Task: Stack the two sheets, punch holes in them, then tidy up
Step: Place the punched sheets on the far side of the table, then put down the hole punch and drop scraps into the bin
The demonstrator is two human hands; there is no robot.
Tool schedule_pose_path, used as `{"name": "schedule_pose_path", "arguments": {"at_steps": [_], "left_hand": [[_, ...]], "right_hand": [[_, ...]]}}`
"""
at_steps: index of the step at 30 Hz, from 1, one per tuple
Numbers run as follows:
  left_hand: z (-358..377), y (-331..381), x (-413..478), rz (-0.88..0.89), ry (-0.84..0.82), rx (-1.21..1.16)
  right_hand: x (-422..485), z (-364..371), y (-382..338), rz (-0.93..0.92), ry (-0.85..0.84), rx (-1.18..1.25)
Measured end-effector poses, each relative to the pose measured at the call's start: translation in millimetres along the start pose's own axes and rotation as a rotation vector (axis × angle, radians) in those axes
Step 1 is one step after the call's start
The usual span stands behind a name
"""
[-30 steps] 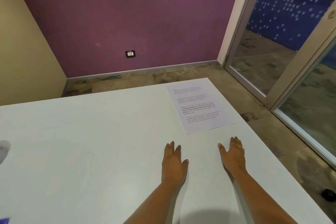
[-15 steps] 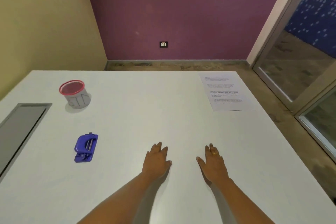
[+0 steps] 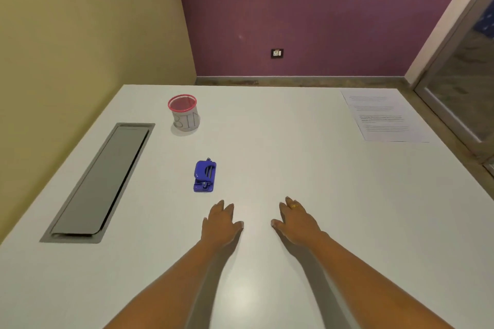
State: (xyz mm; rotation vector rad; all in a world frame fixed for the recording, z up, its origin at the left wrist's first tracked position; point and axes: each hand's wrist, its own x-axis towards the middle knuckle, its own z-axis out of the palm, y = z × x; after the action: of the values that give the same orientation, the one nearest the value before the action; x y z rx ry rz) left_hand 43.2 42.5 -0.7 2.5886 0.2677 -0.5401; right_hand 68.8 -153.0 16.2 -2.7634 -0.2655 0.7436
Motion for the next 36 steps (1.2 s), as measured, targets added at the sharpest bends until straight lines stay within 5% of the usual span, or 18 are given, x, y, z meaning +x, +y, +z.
{"name": "schedule_pose_path", "arguments": {"at_steps": [5,14,22,36], "left_hand": [[-15,-35,-6,-0.012,0.025,-0.109],[-77,-49,25,-0.213,0.418,-0.514],[-108,-49,71,-0.303,0.321,-0.579],[-94,-51,89,-0.362,0.215,-1.019]], "right_hand": [[6,11,-30,-0.036,-0.037,-0.05],[21,5,-34,-0.046,-0.004,-0.148],[30,3,-40,-0.048,0.077,-0.223],[40,3,-43,-0.086,0.179,-0.249]]}}
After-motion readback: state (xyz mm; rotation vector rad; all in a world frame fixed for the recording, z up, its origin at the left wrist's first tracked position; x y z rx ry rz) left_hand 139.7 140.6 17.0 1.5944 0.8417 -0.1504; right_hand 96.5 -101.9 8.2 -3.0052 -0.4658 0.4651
